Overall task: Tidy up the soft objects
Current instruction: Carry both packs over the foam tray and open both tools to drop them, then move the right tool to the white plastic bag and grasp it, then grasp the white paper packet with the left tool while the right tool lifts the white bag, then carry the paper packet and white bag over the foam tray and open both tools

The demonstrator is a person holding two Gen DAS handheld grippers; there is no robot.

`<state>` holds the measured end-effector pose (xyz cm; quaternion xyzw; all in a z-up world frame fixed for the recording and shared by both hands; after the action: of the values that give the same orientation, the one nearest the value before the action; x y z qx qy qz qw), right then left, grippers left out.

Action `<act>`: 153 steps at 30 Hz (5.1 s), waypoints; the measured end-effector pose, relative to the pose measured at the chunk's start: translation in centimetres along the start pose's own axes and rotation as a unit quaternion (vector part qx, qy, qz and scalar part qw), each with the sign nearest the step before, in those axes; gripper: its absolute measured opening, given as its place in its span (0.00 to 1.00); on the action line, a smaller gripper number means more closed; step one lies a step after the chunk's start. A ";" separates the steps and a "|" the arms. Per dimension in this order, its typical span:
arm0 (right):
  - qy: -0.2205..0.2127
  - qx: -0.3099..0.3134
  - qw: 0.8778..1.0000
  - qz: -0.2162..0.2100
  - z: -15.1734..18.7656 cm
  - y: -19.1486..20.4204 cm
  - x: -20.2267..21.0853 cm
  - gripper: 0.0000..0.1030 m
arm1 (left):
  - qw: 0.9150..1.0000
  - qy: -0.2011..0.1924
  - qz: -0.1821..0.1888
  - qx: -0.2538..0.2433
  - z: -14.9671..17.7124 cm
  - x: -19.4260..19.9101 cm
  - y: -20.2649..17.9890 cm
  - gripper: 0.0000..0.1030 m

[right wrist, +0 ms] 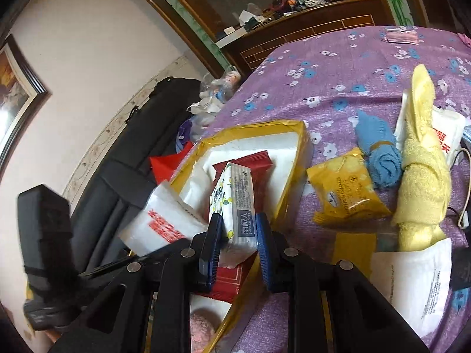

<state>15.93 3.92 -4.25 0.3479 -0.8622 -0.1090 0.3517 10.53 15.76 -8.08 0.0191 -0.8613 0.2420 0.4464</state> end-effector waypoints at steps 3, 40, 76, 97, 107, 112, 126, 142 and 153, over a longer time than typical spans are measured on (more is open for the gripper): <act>0.006 0.014 1.000 -0.003 -0.2 1.0 -0.7 0.28 | 1.000 -0.002 0.014 0.009 0.3 0.0 0.2 0.08; 0.014 -0.062 0.997 0.033 5.9 -9.8 11.6 0.71 | 0.986 0.002 0.006 -0.169 12.2 4.2 -10.5 0.37; 0.022 -0.031 0.999 0.012 8.1 -9.2 13.8 0.62 | 0.987 0.063 0.027 -0.146 12.6 2.2 -12.8 0.37; 0.097 0.079 0.988 0.088 7.2 -6.6 9.5 0.77 | 0.943 0.039 -0.012 -0.329 16.0 3.3 -12.5 0.37; 0.090 0.087 0.989 0.072 7.5 -5.9 10.4 0.32 | 0.958 0.026 -0.045 -0.283 14.3 0.0 -11.4 0.24; 0.086 0.092 0.990 0.063 8.5 -5.1 10.9 0.01 | 0.970 0.019 -0.018 -0.242 13.8 0.8 -10.6 0.20; -0.008 0.018 1.000 0.014 8.3 -7.4 16.2 0.99 | 0.986 -0.017 0.068 -0.151 11.6 4.9 -10.2 0.20; 0.128 0.169 0.968 0.137 9.4 -4.1 9.5 0.41 | 0.989 -0.032 0.090 -0.111 10.0 6.7 -8.9 0.20; 0.040 0.115 0.989 0.087 8.9 -4.0 14.6 0.13 | 0.990 -0.043 0.124 -0.051 7.6 8.7 -6.7 0.20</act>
<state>4.49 -9.35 -4.73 0.3143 -0.8809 0.0363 0.3519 1.14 8.18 -2.32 -0.1002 -0.8865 0.2504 0.3759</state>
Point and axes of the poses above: each gripper's, at about its wrist camera, not at the fingertips, and x roughly against the way its jaws point, y to its left, z to its underside, the point moved 5 cm from there along -x, roughly the way its jaws point, and after that the axes turned 6 degrees about x, right-handed, at the moved point
